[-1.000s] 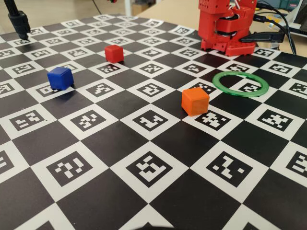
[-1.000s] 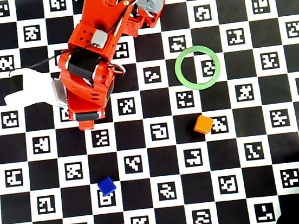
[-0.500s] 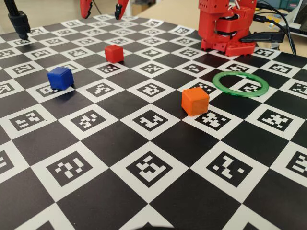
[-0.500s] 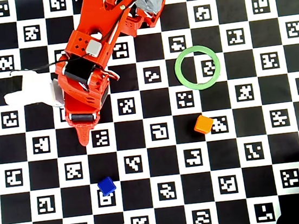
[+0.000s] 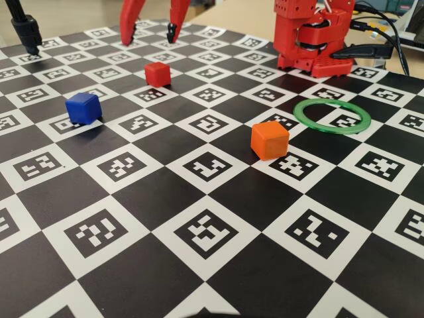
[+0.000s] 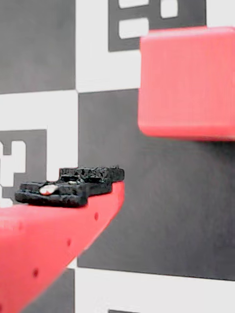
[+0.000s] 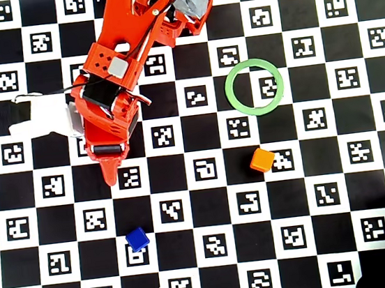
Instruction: Grab the red cube then put it in the green circle then put the blue cube on top and finally the orange cube on top
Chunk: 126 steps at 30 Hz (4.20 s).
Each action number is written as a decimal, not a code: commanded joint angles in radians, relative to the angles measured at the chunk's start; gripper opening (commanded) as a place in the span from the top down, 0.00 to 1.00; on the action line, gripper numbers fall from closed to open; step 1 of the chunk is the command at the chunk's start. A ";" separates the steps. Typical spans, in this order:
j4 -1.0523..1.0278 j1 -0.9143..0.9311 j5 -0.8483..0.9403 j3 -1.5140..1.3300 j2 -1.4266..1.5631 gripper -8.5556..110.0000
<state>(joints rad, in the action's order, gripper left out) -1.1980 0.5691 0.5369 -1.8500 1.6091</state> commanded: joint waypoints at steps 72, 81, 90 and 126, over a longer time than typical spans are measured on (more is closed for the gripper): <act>0.288 0.014 -0.020 -0.106 -0.098 0.90; 0.288 0.014 -0.023 -0.107 -0.095 0.92; 0.149 0.008 -0.060 -0.049 0.043 0.92; -0.604 -0.612 -0.634 0.374 0.390 0.95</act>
<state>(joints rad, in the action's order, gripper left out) -1.7303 0.0476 0.0107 -1.5708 1.9313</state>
